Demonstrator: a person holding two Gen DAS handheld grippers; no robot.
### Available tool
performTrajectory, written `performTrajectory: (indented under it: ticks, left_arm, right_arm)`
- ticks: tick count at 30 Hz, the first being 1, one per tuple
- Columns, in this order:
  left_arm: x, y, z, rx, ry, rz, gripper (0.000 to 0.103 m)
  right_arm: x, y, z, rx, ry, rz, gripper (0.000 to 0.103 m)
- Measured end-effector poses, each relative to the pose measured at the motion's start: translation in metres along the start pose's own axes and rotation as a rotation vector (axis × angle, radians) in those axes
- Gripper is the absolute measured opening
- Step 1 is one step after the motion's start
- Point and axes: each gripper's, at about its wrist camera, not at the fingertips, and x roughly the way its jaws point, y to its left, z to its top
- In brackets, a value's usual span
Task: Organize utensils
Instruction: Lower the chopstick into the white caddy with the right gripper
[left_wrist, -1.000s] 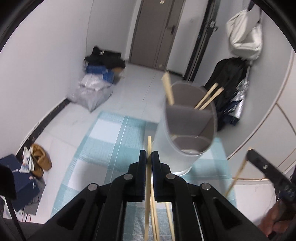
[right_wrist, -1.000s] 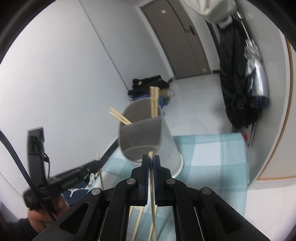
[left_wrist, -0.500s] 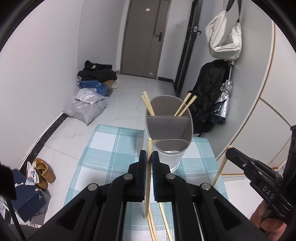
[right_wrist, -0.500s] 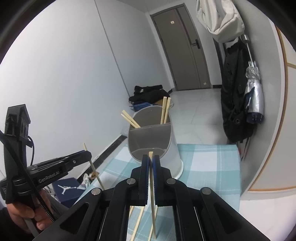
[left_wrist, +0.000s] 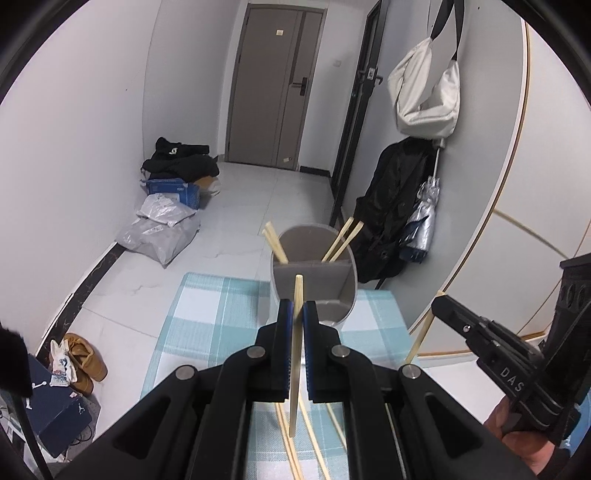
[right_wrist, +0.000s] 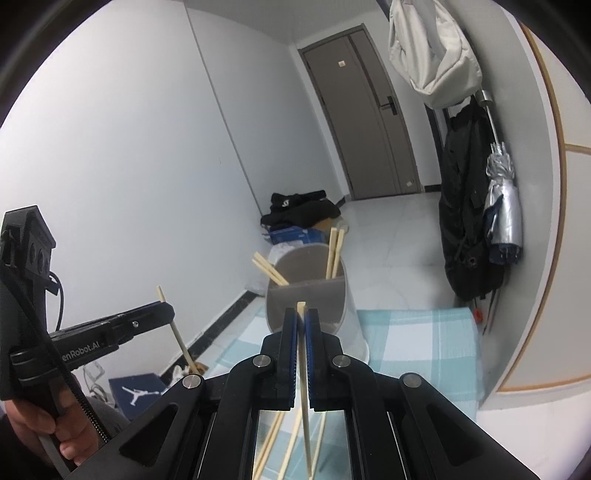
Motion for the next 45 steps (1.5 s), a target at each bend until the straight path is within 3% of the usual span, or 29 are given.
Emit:
performTrajectory:
  ticks: [17, 33, 39, 45]
  left_arm:
    - [-0.002, -0.005, 0.075, -0.015, -0.085, -0.064, 0.002]
    - [0.046, 0.003, 0.147, -0.021, -0.121, -0.093, 0.002]
    - [0.074, 0.008, 0.143, 0.025, -0.087, -0.093, 0.002]
    - [0.1, 0.017, 0.134, 0.038, -0.03, -0.109, 0.002]
  right_arm:
    - [0.003, 0.003, 0.075, 0.028, -0.072, 0.031, 0.003]
    - [0.063, -0.008, 0.172, 0.054, -0.169, 0.051, 0.004]
    - [0.093, -0.015, 0.172, 0.034, -0.194, 0.029, 0.004]
    - [0.126, -0.025, 0.154, 0.04, -0.145, 0.03, 0.004]
